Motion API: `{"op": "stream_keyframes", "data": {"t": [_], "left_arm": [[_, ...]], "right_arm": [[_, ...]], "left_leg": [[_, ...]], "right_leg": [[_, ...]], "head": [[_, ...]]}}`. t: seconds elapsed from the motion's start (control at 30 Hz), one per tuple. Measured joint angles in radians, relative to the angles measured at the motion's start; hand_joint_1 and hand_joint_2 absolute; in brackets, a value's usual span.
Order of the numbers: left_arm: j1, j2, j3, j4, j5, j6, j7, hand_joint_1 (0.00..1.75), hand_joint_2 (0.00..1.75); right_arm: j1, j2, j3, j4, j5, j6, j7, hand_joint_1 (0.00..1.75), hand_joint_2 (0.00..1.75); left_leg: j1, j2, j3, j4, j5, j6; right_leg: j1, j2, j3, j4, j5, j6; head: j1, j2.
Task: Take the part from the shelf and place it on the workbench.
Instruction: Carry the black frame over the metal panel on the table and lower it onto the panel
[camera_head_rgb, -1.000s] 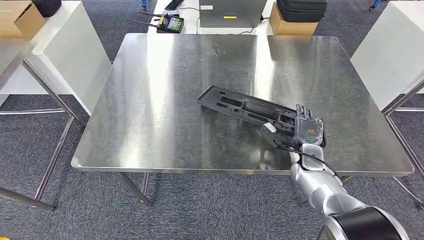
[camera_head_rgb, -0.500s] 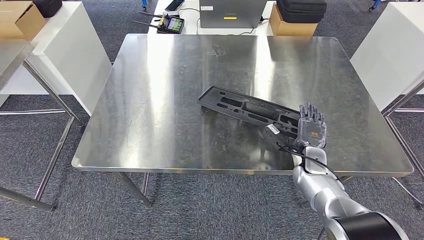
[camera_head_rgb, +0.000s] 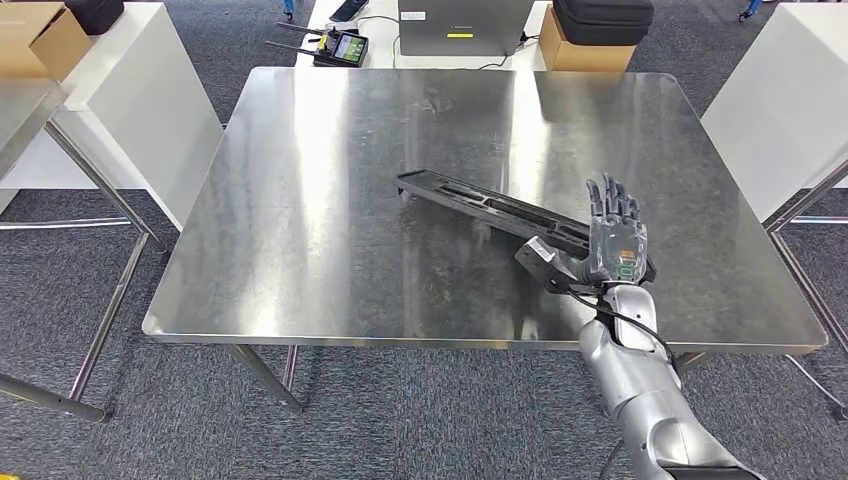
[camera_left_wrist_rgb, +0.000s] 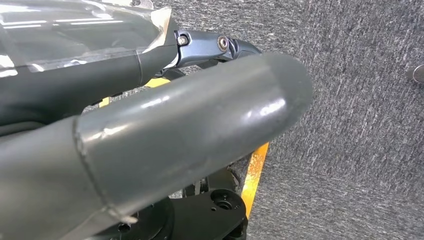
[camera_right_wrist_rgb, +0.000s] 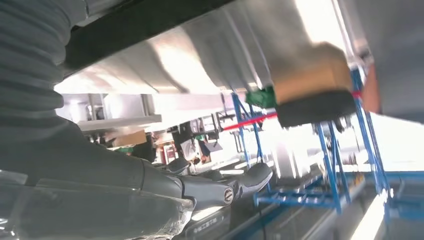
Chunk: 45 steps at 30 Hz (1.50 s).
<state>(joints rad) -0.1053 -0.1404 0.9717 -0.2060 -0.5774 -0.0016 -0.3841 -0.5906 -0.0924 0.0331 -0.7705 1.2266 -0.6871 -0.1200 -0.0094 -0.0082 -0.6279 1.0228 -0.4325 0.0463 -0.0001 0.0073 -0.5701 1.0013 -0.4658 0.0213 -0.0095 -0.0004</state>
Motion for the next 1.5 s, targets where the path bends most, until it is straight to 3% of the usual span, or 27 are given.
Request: {"op": "stream_keyframes", "data": {"t": [0.27, 0.53, 1.0, 1.5], "left_arm": [[0.004, 0.000, 0.013, 0.000, 0.022, -0.002, -0.014, 0.00, 0.00], [0.010, 0.000, 0.035, 0.000, 0.032, -0.003, -0.020, 0.00, 0.00], [0.015, 0.000, 0.061, 0.000, 0.035, 0.012, -0.023, 0.00, 0.00], [0.016, 0.002, 0.061, 0.000, 0.011, 0.011, -0.026, 0.00, 0.00]], "right_arm": [[0.057, -0.025, 0.040, -0.388, -0.230, 0.145, -0.044, 0.00, 1.75], [0.058, -0.050, 0.083, -0.513, -0.279, 0.160, -0.070, 0.00, 1.75], [0.016, -0.071, 0.086, -0.417, -0.316, 0.064, -0.075, 0.00, 1.75], [-0.049, -0.094, -0.040, -0.171, -0.351, 0.003, -0.064, 0.00, 1.75]], "left_leg": [[0.000, 0.000, -0.001, 0.000, 0.000, 0.000], [0.000, -0.001, -0.001, 0.000, 0.000, 0.000], [0.000, 0.000, -0.001, 0.000, 0.000, 0.000], [0.000, -0.001, -0.001, 0.000, 0.000, 0.000]], "right_leg": [[0.000, 0.000, -0.001, 0.000, -0.001, 0.001], [0.000, 0.000, -0.001, 0.000, -0.001, 0.001], [0.000, 0.000, -0.001, 0.000, -0.001, 0.001], [0.000, -0.001, -0.001, 0.000, -0.001, 0.002]], "head": [[0.000, 0.000], [0.000, 0.000], [0.000, 0.000], [0.000, 0.000]]}}
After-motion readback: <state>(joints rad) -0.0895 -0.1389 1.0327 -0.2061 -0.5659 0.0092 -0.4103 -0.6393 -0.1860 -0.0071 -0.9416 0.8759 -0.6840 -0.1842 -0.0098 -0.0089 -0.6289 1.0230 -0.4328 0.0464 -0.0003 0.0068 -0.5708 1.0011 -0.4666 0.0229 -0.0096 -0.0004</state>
